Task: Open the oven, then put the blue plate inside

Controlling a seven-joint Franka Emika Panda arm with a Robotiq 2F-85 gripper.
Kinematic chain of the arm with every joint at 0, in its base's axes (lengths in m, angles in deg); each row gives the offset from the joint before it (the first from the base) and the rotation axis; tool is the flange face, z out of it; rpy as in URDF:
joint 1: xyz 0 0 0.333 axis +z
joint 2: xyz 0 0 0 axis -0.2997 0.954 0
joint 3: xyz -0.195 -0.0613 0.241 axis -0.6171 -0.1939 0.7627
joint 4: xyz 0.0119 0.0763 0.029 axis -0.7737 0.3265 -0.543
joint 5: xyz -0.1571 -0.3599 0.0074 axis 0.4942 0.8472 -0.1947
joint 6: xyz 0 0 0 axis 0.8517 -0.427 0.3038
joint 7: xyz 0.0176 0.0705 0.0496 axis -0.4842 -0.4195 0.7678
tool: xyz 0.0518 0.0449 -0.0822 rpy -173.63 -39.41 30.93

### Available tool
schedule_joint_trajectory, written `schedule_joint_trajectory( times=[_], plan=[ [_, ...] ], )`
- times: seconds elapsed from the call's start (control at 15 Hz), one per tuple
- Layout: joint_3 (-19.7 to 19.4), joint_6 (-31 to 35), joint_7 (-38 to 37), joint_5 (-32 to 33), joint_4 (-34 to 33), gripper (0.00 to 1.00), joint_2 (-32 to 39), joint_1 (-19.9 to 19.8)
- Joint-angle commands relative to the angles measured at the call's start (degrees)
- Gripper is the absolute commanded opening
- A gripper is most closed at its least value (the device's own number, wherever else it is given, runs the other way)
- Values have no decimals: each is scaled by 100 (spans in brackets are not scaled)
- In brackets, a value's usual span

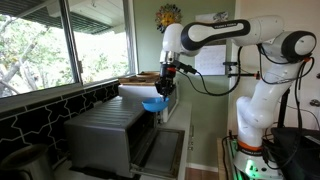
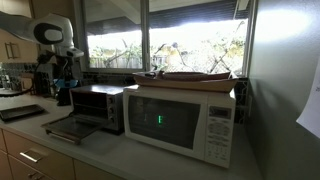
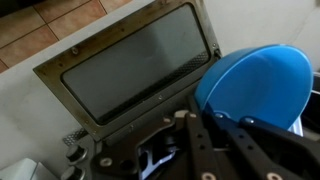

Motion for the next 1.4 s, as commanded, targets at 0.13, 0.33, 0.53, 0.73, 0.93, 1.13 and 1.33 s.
schedule_joint_trajectory(
  times=[0.13, 0.33, 0.53, 0.73, 0.93, 1.13, 1.33],
  plan=[
    [300, 11, -1199, 6, 1078, 4, -659, -236],
    [216, -15, -1213, 14, 959, 4, -446, -144],
    [217, -12, -1408, 18, 1114, 4, -458, -176],
    [239, 46, -1507, 16, 1142, 4, -439, -212],
    [339, 944, -2118, -191, 1480, 4, -287, -342],
    [470, 1955, -2755, -125, 1810, 5, -78, -363],
    [518, 2780, -3386, -71, 2080, 4, 81, -356]
  ],
)
